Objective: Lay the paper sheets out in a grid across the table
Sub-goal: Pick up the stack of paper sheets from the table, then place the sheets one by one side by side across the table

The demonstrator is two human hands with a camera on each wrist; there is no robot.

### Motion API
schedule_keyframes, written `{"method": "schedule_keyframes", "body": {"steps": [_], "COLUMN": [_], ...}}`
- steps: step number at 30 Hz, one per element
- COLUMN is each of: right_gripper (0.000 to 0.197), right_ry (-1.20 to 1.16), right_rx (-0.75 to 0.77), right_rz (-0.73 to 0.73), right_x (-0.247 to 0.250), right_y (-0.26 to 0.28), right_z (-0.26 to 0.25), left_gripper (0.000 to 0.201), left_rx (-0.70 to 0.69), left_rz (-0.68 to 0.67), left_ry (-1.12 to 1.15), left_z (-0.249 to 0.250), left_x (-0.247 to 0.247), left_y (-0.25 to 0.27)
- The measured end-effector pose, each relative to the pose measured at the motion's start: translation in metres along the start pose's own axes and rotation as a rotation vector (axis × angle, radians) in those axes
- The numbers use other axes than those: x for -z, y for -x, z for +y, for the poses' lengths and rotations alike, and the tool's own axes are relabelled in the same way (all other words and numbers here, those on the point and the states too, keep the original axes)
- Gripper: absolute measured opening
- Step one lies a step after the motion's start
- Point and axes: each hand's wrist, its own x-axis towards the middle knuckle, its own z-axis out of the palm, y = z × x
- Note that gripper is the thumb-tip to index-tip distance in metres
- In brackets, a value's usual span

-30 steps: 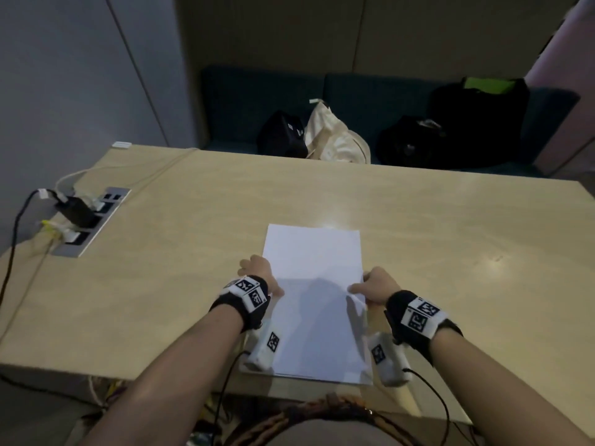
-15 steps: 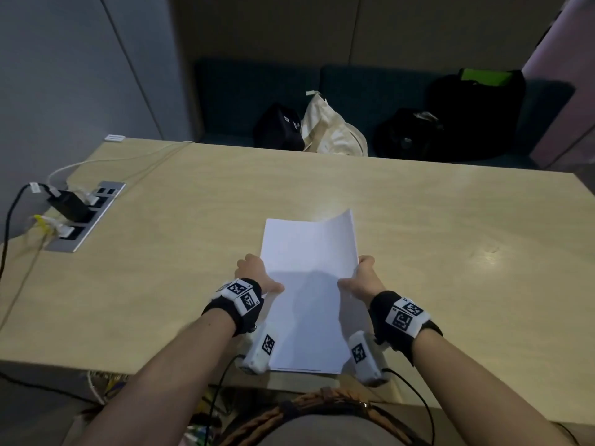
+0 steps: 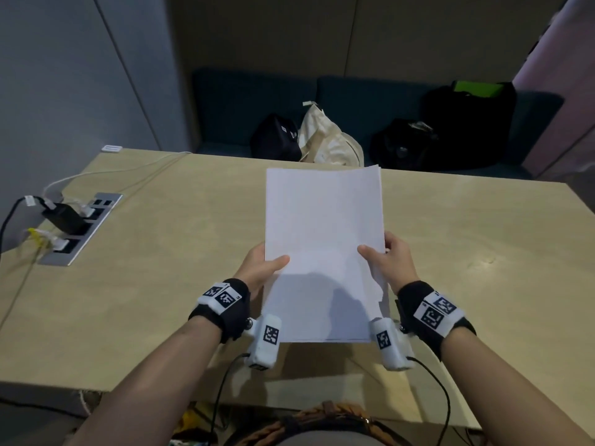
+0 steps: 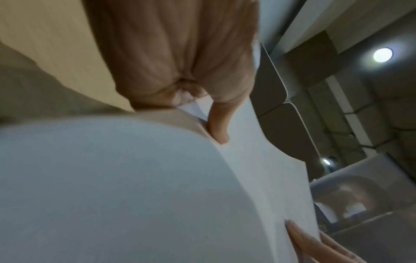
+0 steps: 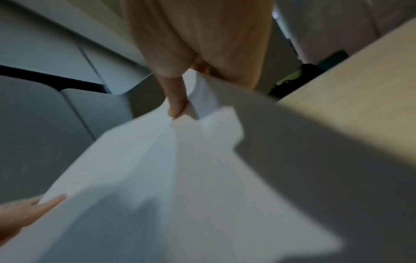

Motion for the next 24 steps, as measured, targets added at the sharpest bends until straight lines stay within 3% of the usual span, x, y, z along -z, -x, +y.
{"method": "schedule_keyframes", "body": {"steps": [3,7,11,15,19,24], "right_gripper": [0.031,0.022,0.009,0.028,0.018,0.03], "right_ry": [-0.021,-0.057,0.011,0.024,0.023,-0.079], "right_rx": [0.009,0.023,0.047,0.079,0.098,0.046], "right_rz": [0.199,0.375,0.393,0.367,0.365,0.515], "right_x": [0.001,-0.003,-0.006,-0.006,-0.001,0.021], "right_y": [-0.005,-0.008,-0.017,-0.023,-0.021,-0.021], "right_z": [0.005,0.005,0.004,0.006,0.007,0.007], "left_gripper": [0.04,0.033,0.018,0.02,0.01,0.024], "left_rx": [-0.067,-0.114,-0.11,-0.091,-0.077,-0.088], "left_rz": [0.089,0.109,0.087,0.08,0.061,0.029], "left_ry": [0.026,0.106,0.189,0.214,0.242,0.274], "left_z": [0.007,0.012,0.01,0.01,0.011,0.011], "left_x": [-0.003,-0.005,-0.003,-0.003,-0.008,-0.021], "left_y": [-0.003,-0.005,-0.007,-0.01,-0.011,-0.011]}}
